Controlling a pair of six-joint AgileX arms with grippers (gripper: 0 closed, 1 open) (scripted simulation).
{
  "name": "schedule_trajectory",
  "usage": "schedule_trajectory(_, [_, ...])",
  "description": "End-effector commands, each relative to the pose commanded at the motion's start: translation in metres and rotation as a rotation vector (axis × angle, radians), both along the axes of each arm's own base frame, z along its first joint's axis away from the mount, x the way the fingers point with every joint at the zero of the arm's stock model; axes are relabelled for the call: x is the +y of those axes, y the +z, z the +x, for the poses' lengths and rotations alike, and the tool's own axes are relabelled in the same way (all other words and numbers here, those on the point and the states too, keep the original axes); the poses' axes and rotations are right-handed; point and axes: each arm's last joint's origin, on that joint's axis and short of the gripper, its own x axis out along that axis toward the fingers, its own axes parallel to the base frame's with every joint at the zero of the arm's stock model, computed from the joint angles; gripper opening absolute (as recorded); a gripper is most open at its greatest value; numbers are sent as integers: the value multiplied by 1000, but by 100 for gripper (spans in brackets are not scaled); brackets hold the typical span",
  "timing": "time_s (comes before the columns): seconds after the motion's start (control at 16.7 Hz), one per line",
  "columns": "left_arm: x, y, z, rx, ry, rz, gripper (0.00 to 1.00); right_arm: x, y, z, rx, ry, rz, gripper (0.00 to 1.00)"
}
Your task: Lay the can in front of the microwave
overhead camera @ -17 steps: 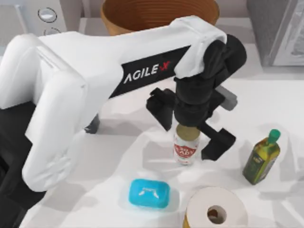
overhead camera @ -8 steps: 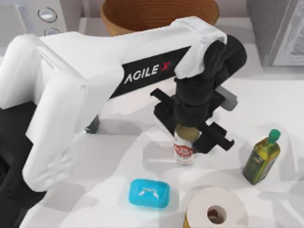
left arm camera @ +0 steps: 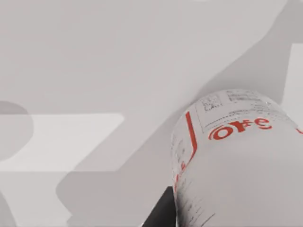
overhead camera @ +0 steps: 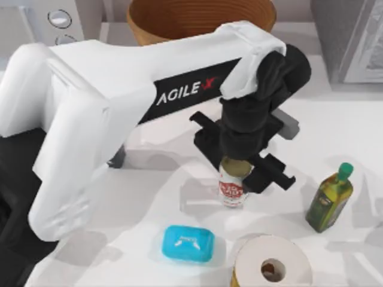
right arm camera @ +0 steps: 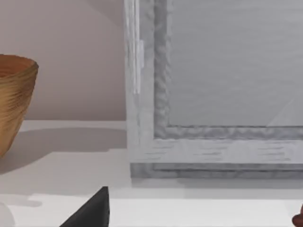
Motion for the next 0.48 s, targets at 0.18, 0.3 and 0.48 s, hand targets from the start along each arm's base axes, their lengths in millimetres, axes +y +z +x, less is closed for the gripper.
schedule_trajectory(0.18, [0, 0, 0, 0, 0, 0, 0, 0, 0, 0, 0, 0, 0, 100])
schedule_trajectory(0.3, [0, 0, 0, 0, 0, -1, 0, 0, 0, 0, 0, 0, 0, 100])
schedule_trajectory(0.48, [-1, 10, 1, 1, 0, 0, 0, 0, 0, 0, 0, 0, 0, 100])
